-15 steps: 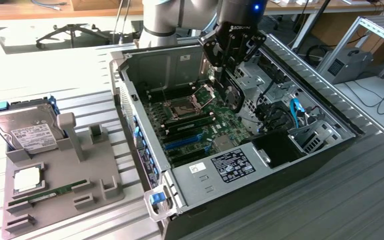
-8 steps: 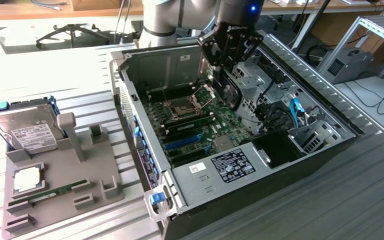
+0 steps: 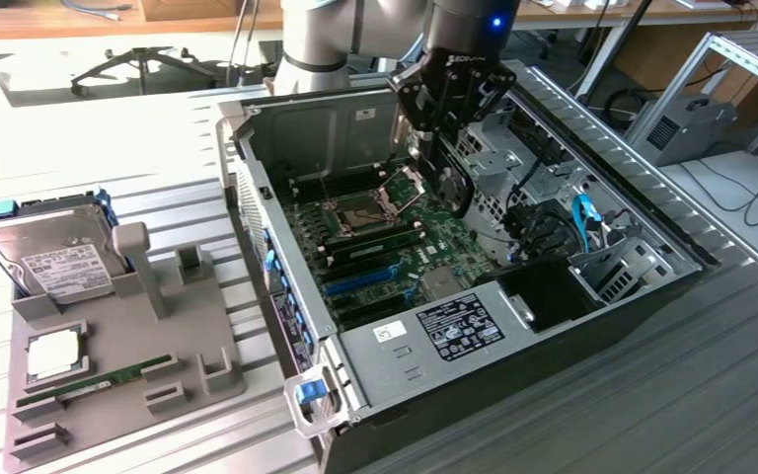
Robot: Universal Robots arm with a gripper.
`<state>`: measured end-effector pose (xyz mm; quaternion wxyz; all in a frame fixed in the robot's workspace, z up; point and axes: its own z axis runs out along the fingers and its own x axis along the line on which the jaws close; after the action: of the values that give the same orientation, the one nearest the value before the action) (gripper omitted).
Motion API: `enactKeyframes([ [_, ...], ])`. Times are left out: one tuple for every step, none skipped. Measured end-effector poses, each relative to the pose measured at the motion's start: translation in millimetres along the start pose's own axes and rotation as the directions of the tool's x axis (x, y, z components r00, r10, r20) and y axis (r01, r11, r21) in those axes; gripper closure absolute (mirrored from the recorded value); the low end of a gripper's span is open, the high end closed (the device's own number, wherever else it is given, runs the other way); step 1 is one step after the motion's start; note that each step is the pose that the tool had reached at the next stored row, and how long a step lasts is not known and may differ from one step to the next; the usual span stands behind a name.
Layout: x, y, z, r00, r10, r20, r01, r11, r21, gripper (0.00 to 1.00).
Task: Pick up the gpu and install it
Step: 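Pick up the gpu and move the gpu toward the slot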
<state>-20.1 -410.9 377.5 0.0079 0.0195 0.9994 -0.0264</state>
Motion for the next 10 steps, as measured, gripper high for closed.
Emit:
enactKeyframes([
  [-0.2,0.1,0.4,1.0,0.0,-0.0002,0.0,1.0,-0.0063,0.74],
  [-0.3,0.3,0.8,1.0,0.0,-0.0004,0.0,0.9999,-0.0118,0.74],
  [-0.4,0.4,1.5,1.0,-0.001,-0.0005,0.001,0.9999,-0.0172,0.74],
  [-0.7,0.5,2.1,1.0,-0.003,-0.0003,0.003,0.9998,-0.0186,0.74],
  [-1.0,0.6,2.3,0.9999,-0.014,0.0,0.014,0.9997,-0.019,0.74],
  [-1.1,0.6,2.8,0.9994,-0.034,0.0009,0.034,0.9992,-0.0198,0.74],
  [-1.2,0.6,3.3,0.9987,-0.051,0.0017,0.051,0.9985,-0.0204,0.74],
  [-1.7,0.6,3.9,0.997,-0.078,0.003,0.078,0.9968,-0.0207,0.74],
  [-2.9,0.8,4.9,0.9951,-0.098,0.004,0.098,0.9949,-0.021,0.74],
  [-5.3,0.9,6.3,0.9949,-0.101,0.0041,0.101,0.9947,-0.0211,0.74],
])
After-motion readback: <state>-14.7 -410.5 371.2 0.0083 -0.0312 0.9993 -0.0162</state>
